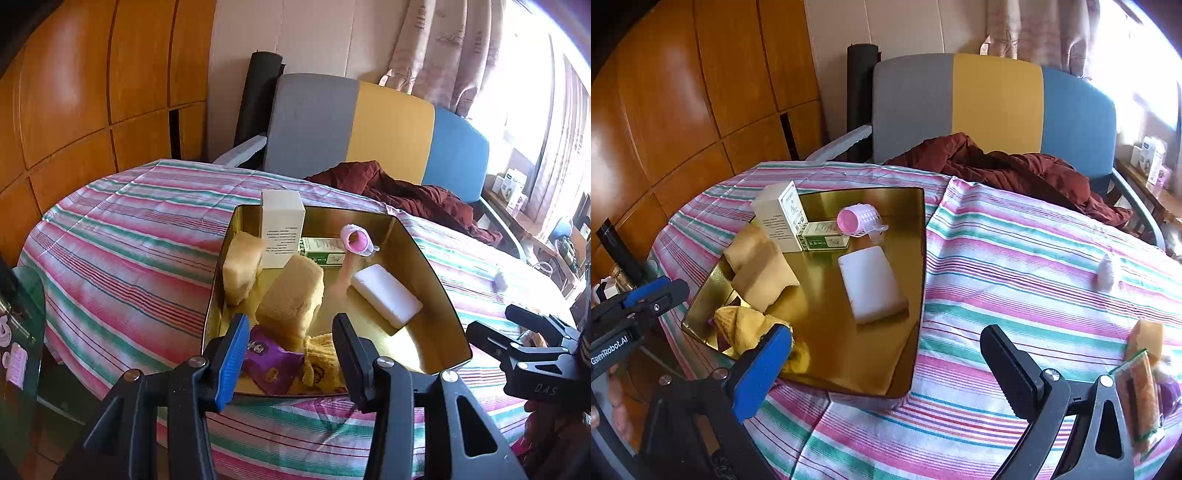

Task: Organize objects
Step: 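Move both grippers back to the remaining pile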

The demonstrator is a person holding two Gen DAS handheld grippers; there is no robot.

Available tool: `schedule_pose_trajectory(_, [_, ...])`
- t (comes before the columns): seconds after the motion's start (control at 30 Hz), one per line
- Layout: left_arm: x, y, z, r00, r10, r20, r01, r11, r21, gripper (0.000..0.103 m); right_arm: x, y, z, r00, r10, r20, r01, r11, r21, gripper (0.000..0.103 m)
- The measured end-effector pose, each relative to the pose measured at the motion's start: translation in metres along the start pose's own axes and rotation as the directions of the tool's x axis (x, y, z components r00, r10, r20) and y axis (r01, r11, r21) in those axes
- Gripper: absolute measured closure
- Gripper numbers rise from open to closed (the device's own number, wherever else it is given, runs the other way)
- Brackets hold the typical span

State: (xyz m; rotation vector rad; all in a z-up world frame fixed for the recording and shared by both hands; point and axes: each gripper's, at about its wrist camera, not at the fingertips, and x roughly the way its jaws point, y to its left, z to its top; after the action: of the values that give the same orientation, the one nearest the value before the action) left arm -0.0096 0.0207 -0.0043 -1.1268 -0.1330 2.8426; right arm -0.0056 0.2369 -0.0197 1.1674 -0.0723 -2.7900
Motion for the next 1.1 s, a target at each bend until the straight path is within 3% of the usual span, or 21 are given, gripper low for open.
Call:
schedule_pose_trajectory(0.3, [-0.005,-0.015,0.0,1.0,-0.013,0.006,0.013,0.999,0.047,0.056,-0.008,-0.019,-0.014,1.0,-0.015,-0.027,0.016,0.999,0.038,0.0])
schedule_pose_trajectory(0.5, [-0.01,-0.026,0.003,0.998,-0.062,0.008,0.062,0.995,0.076,0.056,-0.017,-0.042,-0.025,0.999,-0.041,-0.036,0.044,0.996,0.083,0.0])
schedule_pose_trajectory(0.77, [-0.016,-0.052,0.007,0.995,-0.095,0.011,0.093,0.984,0.151,0.056,-0.041,-0.087,-0.028,0.992,-0.127,-0.025,0.13,0.98,0.15,0.0])
schedule_pose_trajectory(0.97, [-0.016,-0.072,0.009,0.989,-0.147,-0.003,0.144,0.969,0.199,0.056,-0.068,-0.145,-0.031,0.979,-0.203,-0.018,0.2,0.944,0.263,0.0])
schedule_pose_trajectory(1.1, [-0.012,-0.085,0.01,0.988,-0.154,-0.02,0.155,0.962,0.226,0.054,-0.095,-0.196,-0.039,0.962,-0.273,-0.022,0.26,0.887,0.381,0.0])
